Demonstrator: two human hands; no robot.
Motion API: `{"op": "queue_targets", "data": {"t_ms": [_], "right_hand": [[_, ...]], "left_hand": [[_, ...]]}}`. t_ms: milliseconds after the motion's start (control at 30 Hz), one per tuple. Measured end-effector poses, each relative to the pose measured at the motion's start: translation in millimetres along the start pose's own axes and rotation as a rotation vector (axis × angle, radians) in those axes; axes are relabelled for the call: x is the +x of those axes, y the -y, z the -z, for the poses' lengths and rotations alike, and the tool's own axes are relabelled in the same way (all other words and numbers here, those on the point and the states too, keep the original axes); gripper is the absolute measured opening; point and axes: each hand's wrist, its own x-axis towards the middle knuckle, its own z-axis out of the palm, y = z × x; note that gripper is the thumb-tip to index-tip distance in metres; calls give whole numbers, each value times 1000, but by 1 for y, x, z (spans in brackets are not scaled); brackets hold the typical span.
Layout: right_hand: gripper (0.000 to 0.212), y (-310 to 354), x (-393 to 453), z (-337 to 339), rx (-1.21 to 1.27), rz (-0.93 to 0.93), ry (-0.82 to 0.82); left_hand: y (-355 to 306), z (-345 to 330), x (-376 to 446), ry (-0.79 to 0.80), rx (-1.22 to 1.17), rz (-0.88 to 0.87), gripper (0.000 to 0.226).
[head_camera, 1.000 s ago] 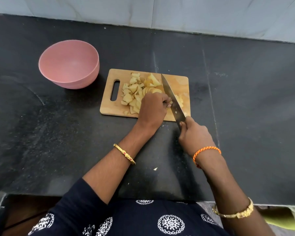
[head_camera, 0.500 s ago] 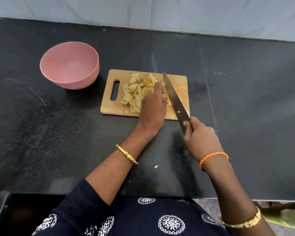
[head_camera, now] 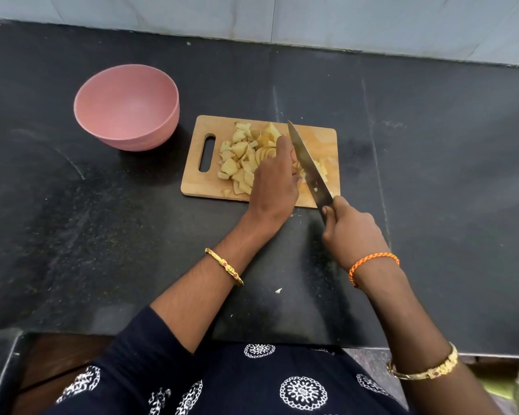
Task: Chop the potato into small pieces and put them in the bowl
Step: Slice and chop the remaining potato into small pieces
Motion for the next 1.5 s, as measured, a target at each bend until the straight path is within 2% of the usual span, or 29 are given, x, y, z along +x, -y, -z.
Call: {"op": "queue_targets", "data": {"t_ms": [300, 467, 633, 833, 933, 1100, 1267, 1333, 1400, 1500], "right_hand": [[22, -9, -12, 4, 32, -23, 77], [24, -18, -26, 14, 141, -39, -95], [26, -27, -16, 11, 180, -140, -95], [22, -24, -15, 3, 181, -188, -72], [21, -13, -17, -5, 175, -148, -45], [22, -3, -15, -10, 179, -78, -33], [24, -12, -9, -3, 246, -108, -70], [25, -14, -6, -2, 259, -88, -91], [29, -15, -4, -1, 273, -71, -106], [35, -16, 0, 0, 300, -44, -117]], "left_hand": [[-1, 0, -3, -34, 12, 20, 33], [-2, 4, -2, -48, 4, 36, 31], [-5, 12, 1, -50, 29, 3, 17], [4, 40, 16, -238, 53, -6, 11], [19, 46, 27, -263, 116, 26, 13], [24, 50, 53, -45, 249, 80, 33], [14, 62, 85, 403, 302, 77, 33], [13, 64, 95, 524, 353, 83, 31], [13, 65, 103, 551, 389, 66, 28], [12, 65, 109, 492, 320, 27, 27]]}}
